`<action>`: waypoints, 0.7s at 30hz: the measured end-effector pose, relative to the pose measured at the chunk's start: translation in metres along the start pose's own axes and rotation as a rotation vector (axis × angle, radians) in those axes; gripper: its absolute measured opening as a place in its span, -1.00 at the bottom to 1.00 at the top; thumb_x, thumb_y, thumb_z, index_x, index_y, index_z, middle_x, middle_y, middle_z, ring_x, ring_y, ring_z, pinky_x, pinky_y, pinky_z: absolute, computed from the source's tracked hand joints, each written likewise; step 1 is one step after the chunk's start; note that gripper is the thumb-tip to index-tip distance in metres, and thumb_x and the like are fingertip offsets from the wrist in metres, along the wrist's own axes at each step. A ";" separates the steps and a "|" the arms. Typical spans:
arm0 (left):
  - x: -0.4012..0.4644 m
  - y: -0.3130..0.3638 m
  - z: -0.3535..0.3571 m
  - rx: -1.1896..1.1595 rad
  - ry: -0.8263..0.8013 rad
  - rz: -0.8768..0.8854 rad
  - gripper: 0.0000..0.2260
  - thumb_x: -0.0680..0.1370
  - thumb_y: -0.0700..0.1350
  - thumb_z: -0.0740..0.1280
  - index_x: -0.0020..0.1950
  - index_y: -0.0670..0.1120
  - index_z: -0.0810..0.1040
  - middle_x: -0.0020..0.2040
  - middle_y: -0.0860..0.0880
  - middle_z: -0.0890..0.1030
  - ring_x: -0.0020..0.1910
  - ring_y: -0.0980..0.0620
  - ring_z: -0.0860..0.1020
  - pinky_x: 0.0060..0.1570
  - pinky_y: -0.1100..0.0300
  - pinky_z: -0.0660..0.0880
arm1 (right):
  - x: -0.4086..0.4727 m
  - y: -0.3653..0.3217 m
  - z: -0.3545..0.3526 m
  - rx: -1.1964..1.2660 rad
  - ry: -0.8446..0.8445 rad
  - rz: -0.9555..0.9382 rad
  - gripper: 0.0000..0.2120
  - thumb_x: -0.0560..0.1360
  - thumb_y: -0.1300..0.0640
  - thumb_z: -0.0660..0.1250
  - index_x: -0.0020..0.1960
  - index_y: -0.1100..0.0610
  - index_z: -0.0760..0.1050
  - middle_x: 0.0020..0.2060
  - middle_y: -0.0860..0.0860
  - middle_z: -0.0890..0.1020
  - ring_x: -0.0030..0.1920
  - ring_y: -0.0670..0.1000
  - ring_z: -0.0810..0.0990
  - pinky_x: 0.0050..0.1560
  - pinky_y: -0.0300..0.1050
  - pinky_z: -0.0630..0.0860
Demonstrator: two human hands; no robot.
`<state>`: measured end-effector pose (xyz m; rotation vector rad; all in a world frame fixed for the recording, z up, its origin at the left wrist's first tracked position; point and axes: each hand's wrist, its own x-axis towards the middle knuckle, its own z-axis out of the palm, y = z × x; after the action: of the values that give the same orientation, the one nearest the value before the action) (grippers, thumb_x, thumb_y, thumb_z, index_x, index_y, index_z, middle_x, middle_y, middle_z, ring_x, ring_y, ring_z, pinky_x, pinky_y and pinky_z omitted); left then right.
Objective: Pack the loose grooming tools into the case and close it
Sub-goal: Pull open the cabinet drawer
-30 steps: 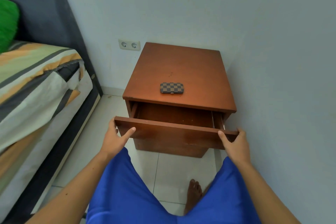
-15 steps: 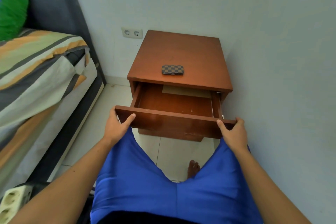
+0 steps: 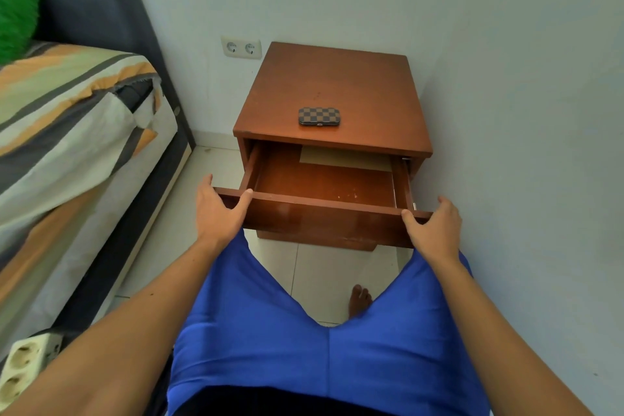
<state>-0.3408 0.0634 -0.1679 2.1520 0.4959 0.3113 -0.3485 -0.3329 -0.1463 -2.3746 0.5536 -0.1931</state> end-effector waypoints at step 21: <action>0.210 0.116 0.096 0.585 -0.278 0.394 -0.38 0.73 0.23 0.11 0.69 -0.10 0.22 0.70 -0.10 0.19 0.71 -0.09 0.06 0.64 -0.05 0.02 | 0.171 -0.194 0.101 -0.237 -0.401 -0.657 -0.40 0.63 -0.13 0.30 0.61 -0.03 0.24 0.64 0.02 0.20 0.63 0.11 0.17 0.57 0.13 0.26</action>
<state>-0.0894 0.0291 -0.1211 2.8098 -0.0140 0.0756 -0.1012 -0.2171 -0.0976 -2.6509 -0.4240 0.0703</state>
